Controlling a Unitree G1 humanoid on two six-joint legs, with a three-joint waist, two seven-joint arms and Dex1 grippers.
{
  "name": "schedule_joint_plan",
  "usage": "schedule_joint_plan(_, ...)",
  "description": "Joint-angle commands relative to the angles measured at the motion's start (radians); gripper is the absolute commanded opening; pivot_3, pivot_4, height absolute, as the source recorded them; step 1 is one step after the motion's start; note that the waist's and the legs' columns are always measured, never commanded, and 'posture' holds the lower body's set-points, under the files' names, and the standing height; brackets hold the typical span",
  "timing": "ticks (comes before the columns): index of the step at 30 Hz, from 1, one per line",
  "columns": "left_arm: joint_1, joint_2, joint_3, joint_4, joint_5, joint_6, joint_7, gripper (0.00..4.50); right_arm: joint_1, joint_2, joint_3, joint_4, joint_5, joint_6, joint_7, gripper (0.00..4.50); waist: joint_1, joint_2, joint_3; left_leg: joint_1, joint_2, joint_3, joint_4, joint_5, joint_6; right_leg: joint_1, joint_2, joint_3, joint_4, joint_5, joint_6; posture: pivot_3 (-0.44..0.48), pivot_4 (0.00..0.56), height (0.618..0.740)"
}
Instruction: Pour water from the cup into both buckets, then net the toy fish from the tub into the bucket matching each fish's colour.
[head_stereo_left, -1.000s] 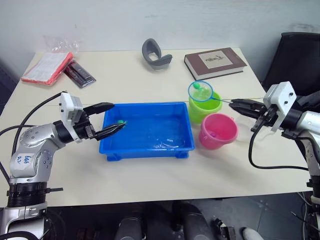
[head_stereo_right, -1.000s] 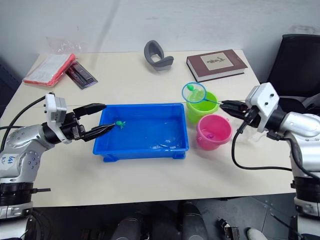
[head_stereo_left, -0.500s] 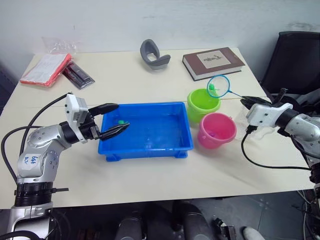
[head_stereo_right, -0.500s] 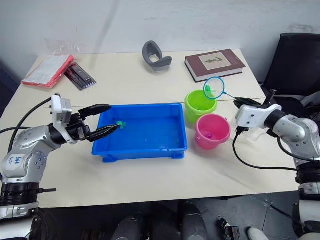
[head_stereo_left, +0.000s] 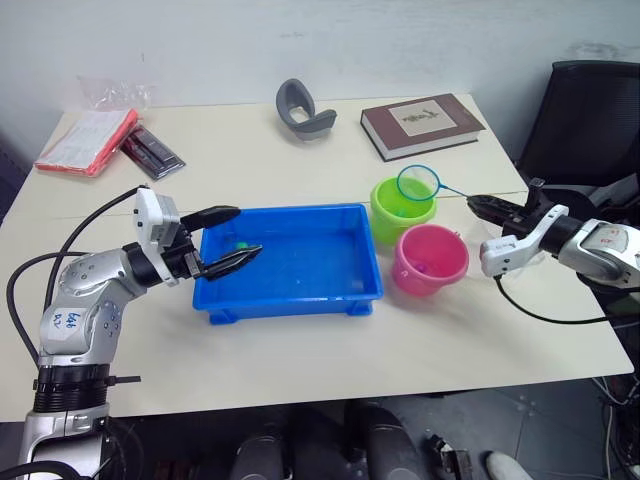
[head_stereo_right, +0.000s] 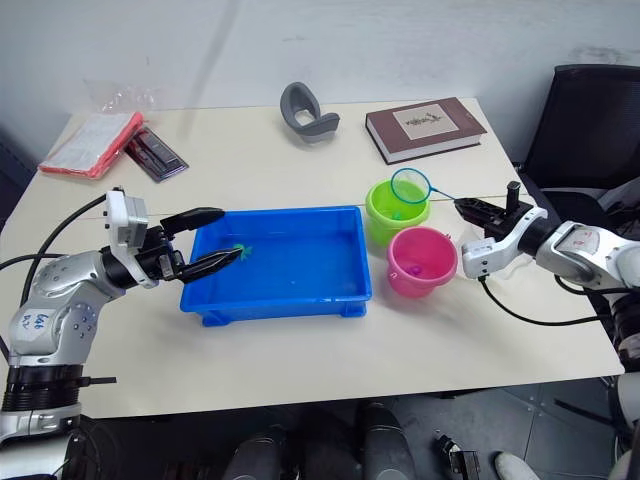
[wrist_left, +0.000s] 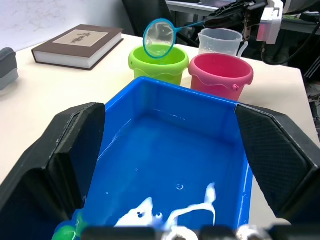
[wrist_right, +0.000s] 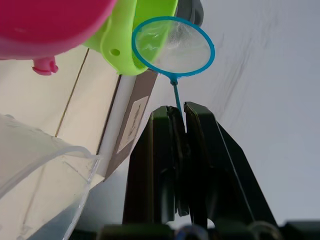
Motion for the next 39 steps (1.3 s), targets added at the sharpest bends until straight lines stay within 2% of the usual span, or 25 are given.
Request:
schedule_joint_plan(1, -0.019, 0.003, 0.004, -0.023, 0.001, -0.02, -0.006, 4.44, -0.048, -0.029, 0.013, 0.033, -0.004, -0.02, -0.046, 0.0, -0.001, 0.0, 0.0, 0.0, 0.0, 0.001, 0.0, 0.0, 0.0, 0.0, 0.0, 0.0, 0.0, 0.0, 0.0, 0.0, 0.15, 0.74)
schedule_joint_plan(3, -0.018, 0.008, 0.012, -0.019, 0.003, -0.024, -0.008, 4.44, -0.058, -0.02, -0.007, 0.054, 0.062, -0.041, -0.032, 0.0, 0.0, 0.0, 0.0, 0.0, 0.0, 0.001, 0.0, 0.0, 0.0, 0.0, 0.0, 0.001, 0.0, 0.0, 0.0, 0.0, 0.15, 0.74)
schedule_joint_plan(4, -0.013, 0.013, 0.021, -0.019, 0.002, -0.024, -0.007, 4.44, -0.062, -0.004, -0.028, 0.076, 0.149, -0.068, 0.024, 0.0, 0.0, 0.0, 0.0, 0.0, 0.0, 0.002, 0.0, 0.0, 0.0, 0.0, 0.0, 0.001, 0.0, 0.0, 0.0, 0.0, 0.15, 0.74)
schedule_joint_plan(6, 0.006, 0.029, 0.044, -0.021, -0.001, -0.023, -0.008, 4.44, -0.057, 0.044, -0.059, 0.105, 0.405, -0.125, 0.213, 0.0, -0.001, 0.0, 0.0, 0.0, 0.0, 0.002, 0.0, 0.0, 0.0, 0.0, 0.002, 0.001, -0.001, 0.0, 0.0, 0.0, 0.15, 0.74)
schedule_joint_plan(7, 0.02, 0.037, 0.058, -0.021, -0.004, -0.022, -0.01, 4.44, -0.035, 0.077, -0.067, 0.079, 0.594, -0.111, 0.365, 0.0, -0.005, 0.0, 0.0, 0.001, 0.0, 0.002, 0.0, 0.0, 0.0, 0.001, 0.003, 0.0, -0.001, 0.0, 0.0, 0.0, 0.15, 0.74)
schedule_joint_plan(9, 0.053, 0.057, 0.098, -0.016, -0.013, -0.026, -0.016, 4.44, 0.036, 0.124, -0.061, -0.091, 0.982, 0.026, 0.688, 0.0, -0.015, 0.0, 0.0, 0.003, 0.002, 0.001, -0.001, 0.0, 0.0, 0.002, 0.003, 0.002, -0.001, 0.0, 0.0, 0.0, 0.15, 0.74)
schedule_joint_plan(11, 0.095, 0.077, 0.143, -0.012, -0.023, -0.028, -0.024, 4.44, 0.092, 0.152, -0.067, -0.285, 1.241, 0.217, 0.912, 0.0, -0.021, 0.0, 0.0, 0.003, 0.006, -0.001, -0.001, 0.0, 0.0, 0.003, 0.003, 0.002, 0.0, 0.0, 0.0, 0.0, 0.15, 0.74)
schedule_joint_plan(14, 0.172, 0.105, 0.213, -0.028, -0.03, -0.029, -0.031, 4.44, 0.131, 0.172, -0.067, -0.498, 1.416, 0.516, 1.109, 0.0, -0.018, 0.001, 0.0, 0.002, 0.007, -0.001, 0.0, -0.001, 0.0, 0.002, 0.003, 0.001, 0.001, 0.0, 0.0, 0.0, 0.15, 0.74)
schedule_joint_plan(16, 0.231, 0.121, 0.266, -0.043, -0.031, -0.027, -0.025, 4.44, 0.136, 0.185, -0.051, -0.597, 1.462, 0.681, 1.187, 0.0, -0.016, 0.0, 0.0, 0.002, 0.007, -0.001, 0.0, -0.001, 0.001, 0.001, 0.002, 0.0, 0.001, 0.001, -0.001, 0.0, 0.15, 0.74)
schedule_joint_plan(20, 0.333, 0.161, 0.357, -0.037, -0.014, -0.003, 0.004, 4.44, 0.095, 0.243, 0.01, -0.714, 1.456, 1.065, 1.23, 0.0, -0.003, 0.0, 0.0, 0.002, 0.007, -0.002, 0.001, -0.003, 0.001, 0.002, 0.001, -0.001, 0.0, 0.001, -0.002, 0.0, 0.15, 0.74)
schedule_joint_plan(23, 0.361, 0.186, 0.402, -0.036, -0.021, 0.055, 0.057, 4.44, 0.048, 0.31, 0.06, -0.741, 1.402, 1.329, 1.19, 0.0, 0.006, 0.0, 0.0, 0.002, 0.007, -0.002, 0.001, -0.003, 0.001, 0.0, 0.0, -0.002, 0.001, 0.001, -0.003, 0.0, 0.15, 0.74)
schedule_joint_plan(25, 0.393, 0.213, 0.403, -0.052, -0.008, 0.073, 0.048, 4.44, 0.018, 0.361, 0.094, -0.737, 1.366, 1.43, 1.18, 0.0, 0.007, 0.0, 0.0, 0.001, 0.007, -0.002, 0.001, -0.003, 0.001, 0.0, 0.0, -0.002, 0.001, 0.001, -0.004, 0.0, 0.15, 0.74)
schedule_joint_plan(29, 0.43, 0.258, 0.4, -0.081, 0.004, 0.108, 0.041, 4.44, -0.027, 0.453, 0.155, -0.672, 1.262, 1.483, 1.172, 0.0, 0.004, 0.0, 0.0, 0.0, 0.007, -0.001, 0.001, -0.003, 0.0, -0.002, 0.0, -0.007, 0.001, 0.001, -0.004, 0.0, 0.15, 0.74)
schedule_joint_plan(34, 0.439, 0.269, 0.407, -0.103, -0.006, 0.134, 0.041, 4.44, -0.094, 0.598, 0.185, -0.533, 1.157, 1.465, 1.138, 0.0, 0.001, -0.001, 0.0, -0.001, 0.007, -0.001, 0.001, -0.004, 0.0, -0.002, 0.001, -0.011, 0.001, 0.001, -0.004, 0.0, 0.15, 0.74)
schedule_joint_plan(39, 0.433, 0.255, 0.397, -0.123, -0.014, 0.158, 0.058, 4.44, -0.134, 0.731, 0.152, -0.431, 1.121, 1.426, 1.114, 0.0, -0.004, -0.001, 0.0, -0.001, 0.007, -0.001, 0.0, -0.004, -0.001, -0.002, 0.001, -0.011, 0.001, 0.001, -0.005, 0.0, 0.15, 0.74)
